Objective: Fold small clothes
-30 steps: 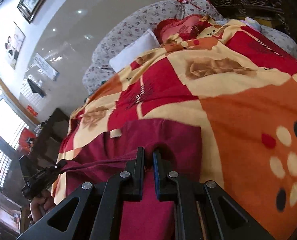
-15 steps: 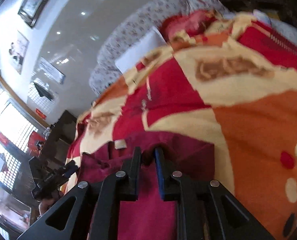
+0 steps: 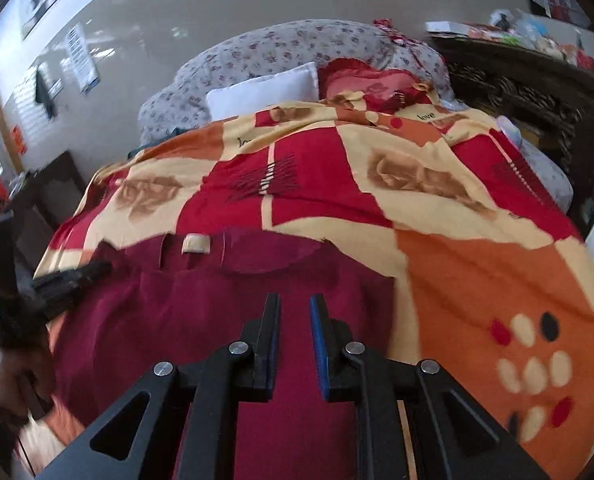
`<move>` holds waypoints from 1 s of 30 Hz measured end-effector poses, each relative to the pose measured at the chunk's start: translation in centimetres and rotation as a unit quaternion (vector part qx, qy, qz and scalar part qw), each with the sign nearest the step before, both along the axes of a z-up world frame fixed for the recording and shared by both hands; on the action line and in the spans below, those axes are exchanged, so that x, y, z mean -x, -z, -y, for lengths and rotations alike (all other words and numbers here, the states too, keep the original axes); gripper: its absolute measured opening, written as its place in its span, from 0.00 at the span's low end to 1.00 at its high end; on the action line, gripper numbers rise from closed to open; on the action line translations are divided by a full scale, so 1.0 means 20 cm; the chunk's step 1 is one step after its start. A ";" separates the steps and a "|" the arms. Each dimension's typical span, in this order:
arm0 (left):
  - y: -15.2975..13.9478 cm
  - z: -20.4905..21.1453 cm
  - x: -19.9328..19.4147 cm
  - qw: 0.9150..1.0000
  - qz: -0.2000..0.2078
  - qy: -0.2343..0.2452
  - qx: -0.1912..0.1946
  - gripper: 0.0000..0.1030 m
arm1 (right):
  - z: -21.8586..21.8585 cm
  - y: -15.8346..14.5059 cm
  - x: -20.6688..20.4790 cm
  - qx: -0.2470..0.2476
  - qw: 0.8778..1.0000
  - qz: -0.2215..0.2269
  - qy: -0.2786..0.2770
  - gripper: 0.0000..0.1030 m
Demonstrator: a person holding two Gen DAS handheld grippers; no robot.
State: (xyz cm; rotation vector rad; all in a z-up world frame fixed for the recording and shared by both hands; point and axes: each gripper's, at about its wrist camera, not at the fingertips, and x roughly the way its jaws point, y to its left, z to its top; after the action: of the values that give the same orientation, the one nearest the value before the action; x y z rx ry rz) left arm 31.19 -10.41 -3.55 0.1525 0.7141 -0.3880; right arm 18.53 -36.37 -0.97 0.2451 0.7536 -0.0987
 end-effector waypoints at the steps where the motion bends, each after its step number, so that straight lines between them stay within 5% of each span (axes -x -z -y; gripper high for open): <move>1: 0.01 -0.01 -0.03 1.000 -0.002 -0.009 0.000 0.14 | 0.00 0.03 -0.04 -0.003 1.000 -0.004 0.015 0.16; 6: 0.14 -0.17 -0.19 0.995 -0.051 -0.070 0.038 0.13 | 0.08 0.23 -0.22 0.007 0.995 -0.057 0.083 0.16; 9: 0.23 -0.32 -0.22 0.986 -0.083 -0.089 0.111 0.02 | 0.10 0.28 -0.26 0.017 0.996 -0.044 0.074 0.15; 12: 0.26 -0.42 -0.20 0.975 -0.092 -0.108 0.169 0.03 | 0.09 0.30 -0.29 0.046 0.997 -0.031 0.047 0.15; 18: 0.28 -0.34 -0.23 0.979 -0.097 -0.123 0.130 0.03 | 0.16 0.34 -0.32 -0.002 0.999 -0.027 0.036 0.15; 30: 0.28 -0.34 -0.23 0.980 -0.100 -0.122 0.120 0.03 | 0.16 0.33 -0.29 -0.018 0.999 -0.022 0.042 0.15</move>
State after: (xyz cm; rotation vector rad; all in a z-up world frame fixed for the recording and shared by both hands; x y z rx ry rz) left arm 35.77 -3.64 -9.22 -0.2045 0.8660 -0.2527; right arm 24.38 -39.50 -7.62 0.3105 0.7899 -0.1713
